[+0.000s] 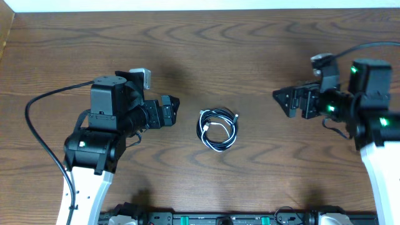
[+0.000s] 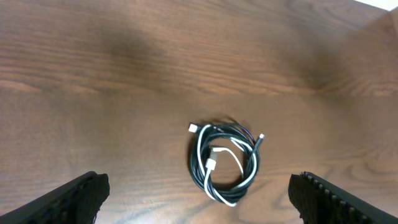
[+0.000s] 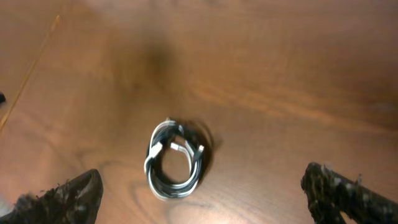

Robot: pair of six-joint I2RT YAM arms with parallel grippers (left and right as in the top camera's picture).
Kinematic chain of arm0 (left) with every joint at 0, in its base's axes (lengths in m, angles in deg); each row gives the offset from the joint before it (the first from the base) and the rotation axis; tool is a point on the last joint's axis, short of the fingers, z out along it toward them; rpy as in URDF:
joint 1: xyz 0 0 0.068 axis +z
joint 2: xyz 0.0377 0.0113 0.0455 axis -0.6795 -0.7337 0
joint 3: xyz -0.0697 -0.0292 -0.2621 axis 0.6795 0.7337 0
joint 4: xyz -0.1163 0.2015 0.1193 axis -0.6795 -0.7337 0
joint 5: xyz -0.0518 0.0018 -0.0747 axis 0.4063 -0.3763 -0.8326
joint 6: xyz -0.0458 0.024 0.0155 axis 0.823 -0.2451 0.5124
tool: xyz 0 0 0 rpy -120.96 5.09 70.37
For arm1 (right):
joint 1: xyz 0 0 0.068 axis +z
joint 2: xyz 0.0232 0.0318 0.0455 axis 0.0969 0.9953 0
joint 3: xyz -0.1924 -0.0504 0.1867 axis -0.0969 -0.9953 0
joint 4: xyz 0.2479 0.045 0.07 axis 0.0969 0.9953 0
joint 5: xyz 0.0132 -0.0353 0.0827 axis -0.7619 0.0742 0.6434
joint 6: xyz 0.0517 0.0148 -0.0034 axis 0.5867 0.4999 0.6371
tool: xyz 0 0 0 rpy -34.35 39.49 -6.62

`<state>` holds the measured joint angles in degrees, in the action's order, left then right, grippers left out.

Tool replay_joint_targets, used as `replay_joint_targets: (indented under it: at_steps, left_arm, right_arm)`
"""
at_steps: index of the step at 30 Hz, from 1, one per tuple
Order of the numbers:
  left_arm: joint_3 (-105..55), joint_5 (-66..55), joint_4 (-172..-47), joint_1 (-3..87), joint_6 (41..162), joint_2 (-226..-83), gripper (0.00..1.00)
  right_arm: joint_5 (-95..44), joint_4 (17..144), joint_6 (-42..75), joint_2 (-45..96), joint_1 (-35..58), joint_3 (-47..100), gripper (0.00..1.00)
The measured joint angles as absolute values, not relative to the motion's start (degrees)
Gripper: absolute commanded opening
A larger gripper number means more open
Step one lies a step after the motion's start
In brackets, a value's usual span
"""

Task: Untangle cables
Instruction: 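Move both grippers inward toward the coiled cable bundle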

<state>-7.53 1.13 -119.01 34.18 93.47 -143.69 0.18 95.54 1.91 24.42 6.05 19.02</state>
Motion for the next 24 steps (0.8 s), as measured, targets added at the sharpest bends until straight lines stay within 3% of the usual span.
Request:
replay_joint_targets:
  at_steps: [7, 13, 19, 21, 24]
  left_arm:
    - [-7.6, -2.3, -123.4, 34.2, 95.1, -143.9, 0.98]
    - [-7.6, -10.5, -125.8, 31.9, 96.3, -145.1, 0.98]
    - [-6.6, 0.0, -126.7, 25.7, 95.4, -150.3, 0.98]
    - [-6.3, 3.5, -126.5, 24.5, 95.3, -153.2, 0.89]
    - [-6.2, 6.4, -126.0, 22.8, 95.9, -157.3, 0.83]
  right_arm:
    - [-2.7, 103.1, -3.9, 32.6, 9.5, 19.0, 0.99]
    - [-7.3, 100.9, -4.1, 35.0, 15.7, 19.0, 0.99]
    - [-8.7, 96.2, -3.9, 35.0, 19.2, 19.0, 0.99]
    - [-10.1, 95.0, -3.2, 35.0, 19.9, 19.0, 0.99]
    - [-15.1, 93.9, -0.6, 35.0, 20.1, 19.0, 0.99]
